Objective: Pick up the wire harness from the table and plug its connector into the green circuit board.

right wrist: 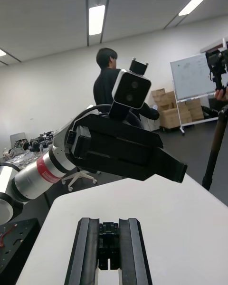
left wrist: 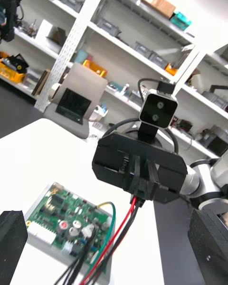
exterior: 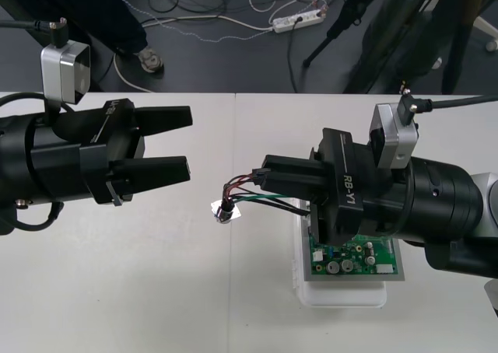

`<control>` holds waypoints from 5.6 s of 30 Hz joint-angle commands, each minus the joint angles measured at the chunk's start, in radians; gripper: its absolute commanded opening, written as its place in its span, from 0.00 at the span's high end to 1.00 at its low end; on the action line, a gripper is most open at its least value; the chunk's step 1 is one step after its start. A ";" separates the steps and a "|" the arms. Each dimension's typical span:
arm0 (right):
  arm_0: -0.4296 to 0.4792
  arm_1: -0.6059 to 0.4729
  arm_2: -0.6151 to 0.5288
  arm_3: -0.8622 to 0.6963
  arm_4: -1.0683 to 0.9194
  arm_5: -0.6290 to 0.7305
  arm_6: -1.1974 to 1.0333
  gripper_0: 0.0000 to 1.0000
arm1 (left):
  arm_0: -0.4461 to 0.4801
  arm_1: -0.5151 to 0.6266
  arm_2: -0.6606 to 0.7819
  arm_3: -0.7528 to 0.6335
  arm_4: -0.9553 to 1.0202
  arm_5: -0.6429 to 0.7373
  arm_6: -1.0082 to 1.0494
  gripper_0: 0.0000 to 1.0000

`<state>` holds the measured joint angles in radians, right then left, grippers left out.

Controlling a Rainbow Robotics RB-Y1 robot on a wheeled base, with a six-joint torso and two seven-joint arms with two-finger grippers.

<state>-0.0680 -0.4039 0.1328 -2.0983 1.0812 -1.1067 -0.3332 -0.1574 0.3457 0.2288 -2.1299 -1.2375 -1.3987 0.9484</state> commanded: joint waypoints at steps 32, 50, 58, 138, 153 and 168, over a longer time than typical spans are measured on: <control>0.039 0.017 0.051 -0.037 -0.090 0.007 0.089 1.00 | 0.122 -0.177 -0.128 -0.004 -0.002 -0.135 -0.375 0.00; 0.042 -0.001 0.036 -0.037 -0.096 0.008 0.079 1.00 | 0.137 -0.226 -0.152 -0.002 -0.016 -0.134 -0.465 0.00; 0.042 -0.016 0.031 -0.035 -0.095 0.008 0.077 1.00 | 0.137 -0.235 -0.160 -0.002 -0.019 -0.131 -0.465 0.00; 0.054 -0.018 0.027 -0.035 -0.116 0.015 0.089 1.00 | 0.128 -0.235 -0.190 -0.001 -0.005 -0.092 -0.480 0.96; 0.054 -0.021 0.025 -0.035 -0.122 0.013 0.089 0.83 | 0.128 -0.235 -0.187 -0.002 -0.004 -0.092 -0.490 1.00; 0.056 -0.036 0.019 -0.032 -0.124 0.013 0.082 0.00 | 0.130 -0.235 -0.184 -0.002 -0.004 -0.092 -0.499 1.00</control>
<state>-0.0250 -0.4087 0.1677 -2.1149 0.9742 -1.1007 -0.2924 -0.0362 0.1346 0.0585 -2.1196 -1.2519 -1.4653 0.5231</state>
